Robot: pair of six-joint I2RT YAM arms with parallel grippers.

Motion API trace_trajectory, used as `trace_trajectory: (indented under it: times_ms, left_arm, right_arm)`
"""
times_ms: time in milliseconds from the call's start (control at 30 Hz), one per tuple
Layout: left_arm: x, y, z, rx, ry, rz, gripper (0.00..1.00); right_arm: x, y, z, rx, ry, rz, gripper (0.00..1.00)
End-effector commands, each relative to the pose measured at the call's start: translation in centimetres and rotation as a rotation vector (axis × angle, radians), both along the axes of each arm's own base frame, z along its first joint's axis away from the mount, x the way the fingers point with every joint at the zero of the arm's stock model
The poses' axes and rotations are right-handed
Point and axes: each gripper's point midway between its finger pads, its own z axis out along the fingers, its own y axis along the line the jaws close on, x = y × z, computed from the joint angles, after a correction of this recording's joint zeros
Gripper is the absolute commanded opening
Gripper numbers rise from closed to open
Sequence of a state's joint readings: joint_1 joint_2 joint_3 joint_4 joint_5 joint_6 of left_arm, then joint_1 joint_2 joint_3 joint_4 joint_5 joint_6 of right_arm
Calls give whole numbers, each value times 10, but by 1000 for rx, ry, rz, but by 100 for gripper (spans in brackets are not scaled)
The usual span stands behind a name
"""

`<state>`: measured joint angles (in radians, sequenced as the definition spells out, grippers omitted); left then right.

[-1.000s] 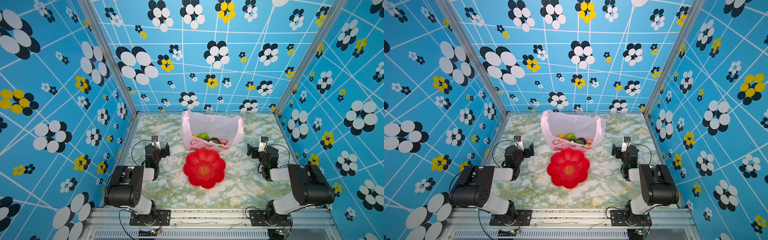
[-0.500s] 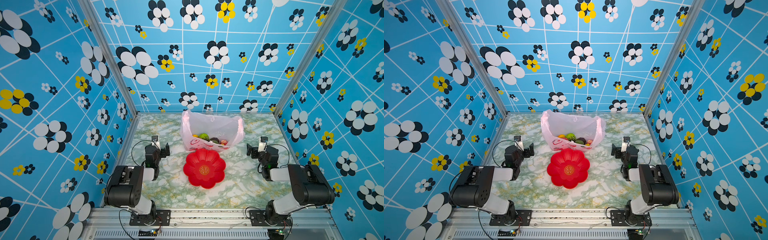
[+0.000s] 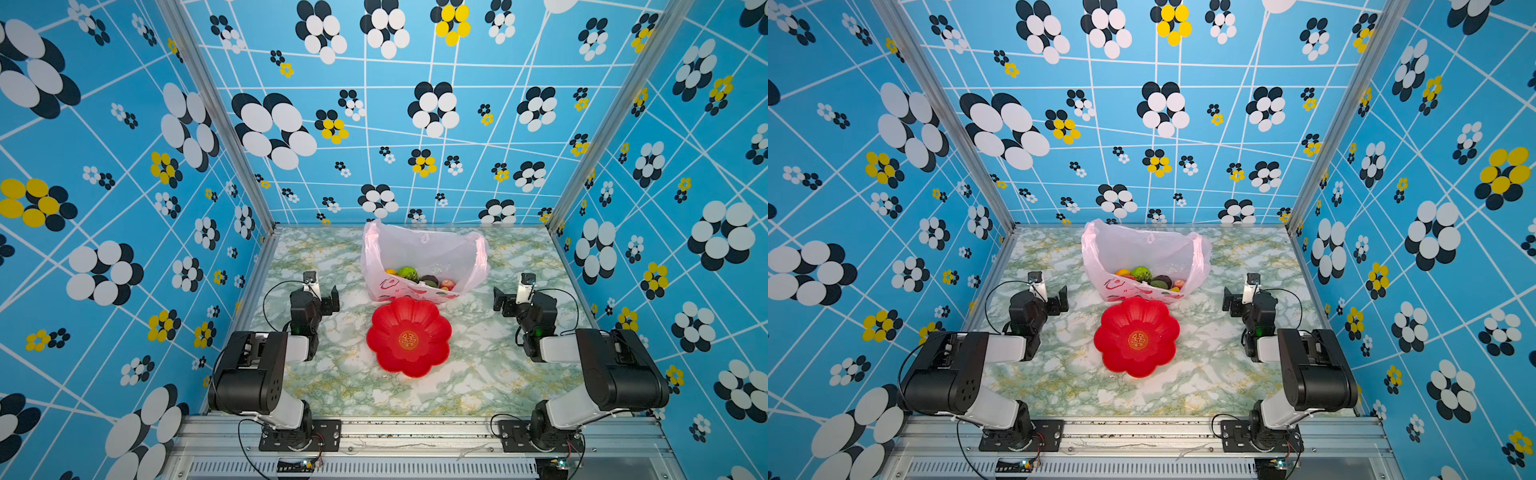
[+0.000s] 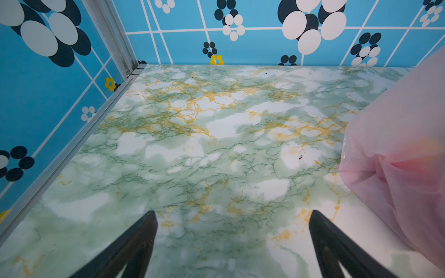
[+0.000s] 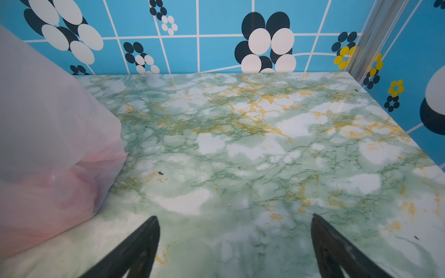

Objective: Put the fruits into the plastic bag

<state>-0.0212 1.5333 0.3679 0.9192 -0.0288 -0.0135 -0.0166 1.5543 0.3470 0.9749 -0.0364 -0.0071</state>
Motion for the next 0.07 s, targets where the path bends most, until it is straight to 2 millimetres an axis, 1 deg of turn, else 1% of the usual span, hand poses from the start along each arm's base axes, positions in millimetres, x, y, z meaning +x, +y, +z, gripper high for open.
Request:
trace_trajectory:
  times_ms: [0, 33]
  left_arm:
    - [3, -2, -1, 6, 9, -14, 99]
    - [4, -2, 0, 6, 6, -14, 99]
  right_arm:
    - [4, 0, 3, 15, -2, 0, 99]
    - [4, 0, 3, 15, -3, 0, 99]
